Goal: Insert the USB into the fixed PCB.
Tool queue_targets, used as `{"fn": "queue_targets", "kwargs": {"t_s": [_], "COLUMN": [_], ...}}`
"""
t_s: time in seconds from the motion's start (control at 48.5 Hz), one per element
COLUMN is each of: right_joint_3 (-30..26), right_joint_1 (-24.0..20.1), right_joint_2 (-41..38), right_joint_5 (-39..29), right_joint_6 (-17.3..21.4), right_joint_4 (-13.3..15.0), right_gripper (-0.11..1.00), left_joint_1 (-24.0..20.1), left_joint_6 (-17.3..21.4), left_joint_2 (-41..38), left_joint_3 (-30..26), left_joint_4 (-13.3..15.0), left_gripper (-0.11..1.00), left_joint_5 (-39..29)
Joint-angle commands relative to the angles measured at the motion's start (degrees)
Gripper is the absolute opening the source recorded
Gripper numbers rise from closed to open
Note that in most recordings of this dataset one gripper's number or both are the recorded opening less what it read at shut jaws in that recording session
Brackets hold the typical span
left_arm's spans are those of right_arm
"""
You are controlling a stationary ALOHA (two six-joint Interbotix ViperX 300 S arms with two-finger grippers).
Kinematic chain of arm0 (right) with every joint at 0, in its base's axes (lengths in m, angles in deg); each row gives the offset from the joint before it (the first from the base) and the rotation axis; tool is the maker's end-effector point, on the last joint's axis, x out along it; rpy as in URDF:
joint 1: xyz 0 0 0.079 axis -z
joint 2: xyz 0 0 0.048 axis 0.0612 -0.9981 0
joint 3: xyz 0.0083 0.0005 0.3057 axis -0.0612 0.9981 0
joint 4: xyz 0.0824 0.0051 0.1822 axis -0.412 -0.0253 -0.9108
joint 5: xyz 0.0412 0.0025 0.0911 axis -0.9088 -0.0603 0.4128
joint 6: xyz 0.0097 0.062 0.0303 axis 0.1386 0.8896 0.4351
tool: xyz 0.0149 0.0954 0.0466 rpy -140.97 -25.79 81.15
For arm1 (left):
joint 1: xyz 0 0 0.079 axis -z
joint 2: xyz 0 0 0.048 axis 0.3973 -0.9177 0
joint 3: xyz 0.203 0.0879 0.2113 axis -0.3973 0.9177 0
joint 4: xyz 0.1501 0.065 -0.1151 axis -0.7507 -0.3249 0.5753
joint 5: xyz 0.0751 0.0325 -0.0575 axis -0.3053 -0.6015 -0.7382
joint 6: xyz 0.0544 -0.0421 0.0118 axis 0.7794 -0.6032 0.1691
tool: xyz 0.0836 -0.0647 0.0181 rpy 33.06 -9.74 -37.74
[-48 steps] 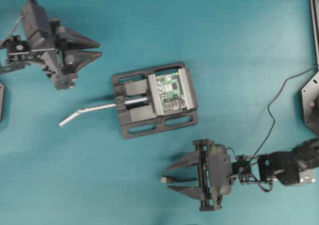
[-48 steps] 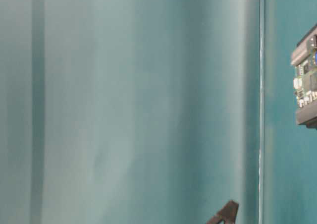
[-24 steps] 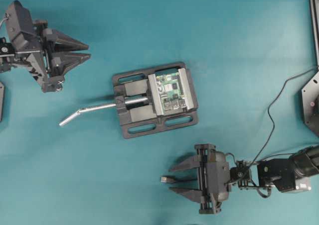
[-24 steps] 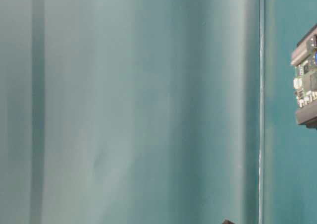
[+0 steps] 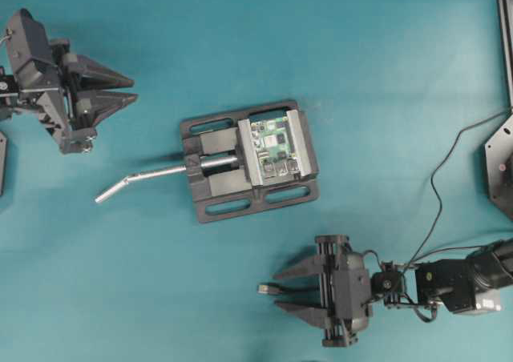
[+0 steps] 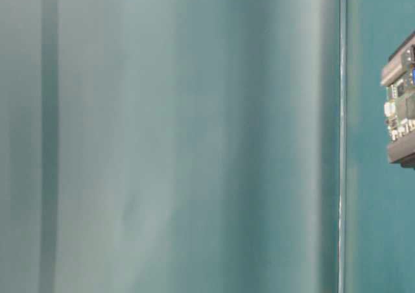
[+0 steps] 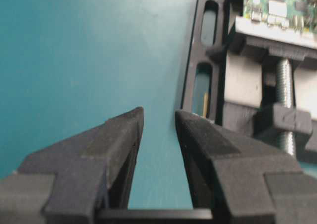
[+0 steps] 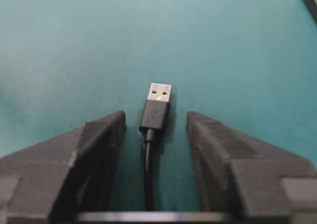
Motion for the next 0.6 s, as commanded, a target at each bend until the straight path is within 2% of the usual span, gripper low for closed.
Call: {"fn": "queue_targets", "kwargs": {"t_s": [0.0, 0.248, 0.433, 0.578], "right_joint_3": [-0.4, -0.3, -0.3, -0.2], "right_joint_1": [-0.6, -0.8, -0.8, -0.8], "right_joint_2": [0.6, 0.6, 0.6, 0.6], "right_joint_5": [0.0, 0.0, 0.0, 0.0], "right_joint_6": [-0.7, -2.5, -2.5, -2.5], "right_joint_4": [-0.1, 0.0, 0.0, 0.0], "right_gripper": [0.49, 0.27, 0.22, 0.22], "left_joint_1": [0.2, 0.1, 0.1, 0.1], "left_joint_6": [-0.1, 0.2, 0.4, 0.7], "left_joint_2": [1.2, 7.6, 14.8, 21.6], "left_joint_3": [0.3, 3.9, 6.9, 8.9], "left_joint_4": [-0.2, -0.4, -0.4, -0.5], "left_gripper": [0.35, 0.35, 0.35, 0.35], "left_joint_5": [0.2, 0.2, -1.1, -4.9]}}
